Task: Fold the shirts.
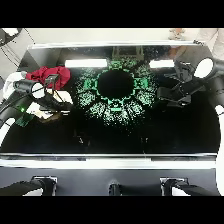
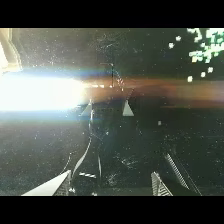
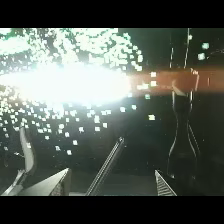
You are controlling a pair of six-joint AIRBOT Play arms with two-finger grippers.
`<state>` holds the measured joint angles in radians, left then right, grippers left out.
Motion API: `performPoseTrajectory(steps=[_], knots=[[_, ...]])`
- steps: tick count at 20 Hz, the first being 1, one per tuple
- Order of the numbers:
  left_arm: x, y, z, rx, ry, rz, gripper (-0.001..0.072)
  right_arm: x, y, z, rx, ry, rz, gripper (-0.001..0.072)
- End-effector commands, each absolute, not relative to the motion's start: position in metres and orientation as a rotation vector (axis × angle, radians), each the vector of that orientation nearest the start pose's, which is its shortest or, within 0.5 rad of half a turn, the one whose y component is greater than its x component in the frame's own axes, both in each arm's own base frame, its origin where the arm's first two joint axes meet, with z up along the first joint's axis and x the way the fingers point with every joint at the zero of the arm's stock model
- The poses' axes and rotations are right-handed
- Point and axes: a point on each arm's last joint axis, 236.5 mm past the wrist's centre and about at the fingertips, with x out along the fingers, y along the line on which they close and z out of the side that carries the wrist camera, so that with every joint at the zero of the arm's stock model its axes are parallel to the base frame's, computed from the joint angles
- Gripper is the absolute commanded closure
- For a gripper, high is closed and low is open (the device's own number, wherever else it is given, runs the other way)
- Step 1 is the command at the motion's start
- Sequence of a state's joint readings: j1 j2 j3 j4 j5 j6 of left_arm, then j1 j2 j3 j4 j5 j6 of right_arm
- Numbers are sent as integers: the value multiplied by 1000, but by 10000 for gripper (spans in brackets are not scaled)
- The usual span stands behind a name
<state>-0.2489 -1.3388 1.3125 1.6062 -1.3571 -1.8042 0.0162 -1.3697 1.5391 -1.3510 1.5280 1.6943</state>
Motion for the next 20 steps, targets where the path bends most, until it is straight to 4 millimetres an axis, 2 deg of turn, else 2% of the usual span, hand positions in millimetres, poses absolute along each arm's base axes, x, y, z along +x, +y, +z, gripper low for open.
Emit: performPoseTrajectory(steps=[1, 13, 17, 20], knots=[[366, -85, 27, 8, 1380, -23, 110, 384, 58, 89, 250, 1367, 108, 87], [366, -84, 27, 7, 1380, -23, 110, 384, 58, 89, 250, 1367, 108, 87], [368, -85, 27, -1, 1374, -20, 110, 415, 57, 97, 264, 1231, 103, 87], [386, -91, 32, -17, 1294, -38, 110, 437, 57, 107, 275, 1130, 100, 87]])
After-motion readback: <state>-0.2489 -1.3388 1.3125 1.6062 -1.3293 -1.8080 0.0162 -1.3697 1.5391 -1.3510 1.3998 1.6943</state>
